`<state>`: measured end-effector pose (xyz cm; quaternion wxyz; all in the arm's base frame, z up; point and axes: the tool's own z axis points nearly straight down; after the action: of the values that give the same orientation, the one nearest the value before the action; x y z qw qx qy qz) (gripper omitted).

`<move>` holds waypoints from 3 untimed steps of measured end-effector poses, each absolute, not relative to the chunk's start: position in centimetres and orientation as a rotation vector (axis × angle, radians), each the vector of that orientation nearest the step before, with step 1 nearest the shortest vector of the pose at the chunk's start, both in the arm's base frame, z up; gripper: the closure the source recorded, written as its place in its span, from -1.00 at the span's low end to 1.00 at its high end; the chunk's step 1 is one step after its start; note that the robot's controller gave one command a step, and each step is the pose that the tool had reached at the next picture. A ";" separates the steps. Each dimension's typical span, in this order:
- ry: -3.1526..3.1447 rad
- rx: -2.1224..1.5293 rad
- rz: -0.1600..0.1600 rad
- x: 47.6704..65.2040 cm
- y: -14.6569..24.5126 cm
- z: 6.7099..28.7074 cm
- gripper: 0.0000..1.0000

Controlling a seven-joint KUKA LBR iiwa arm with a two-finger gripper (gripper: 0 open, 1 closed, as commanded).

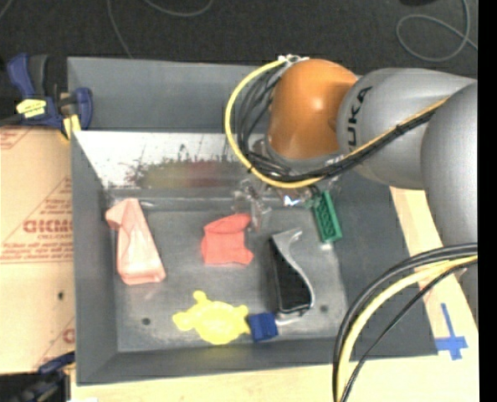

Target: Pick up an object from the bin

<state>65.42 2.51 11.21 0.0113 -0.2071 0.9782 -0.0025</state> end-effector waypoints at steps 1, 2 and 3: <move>3.027 -0.775 -0.008 64.8 2.6 9.2 1.00; 3.037 -0.760 -0.005 64.4 2.8 12.9 1.00; 3.014 -0.738 -0.014 65.3 3.1 15.4 1.00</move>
Offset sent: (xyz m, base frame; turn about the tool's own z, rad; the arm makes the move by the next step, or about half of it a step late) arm -0.0101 0.0071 0.1043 -0.0459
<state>65.26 3.11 15.36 0.0192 -0.2377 0.9711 -0.0044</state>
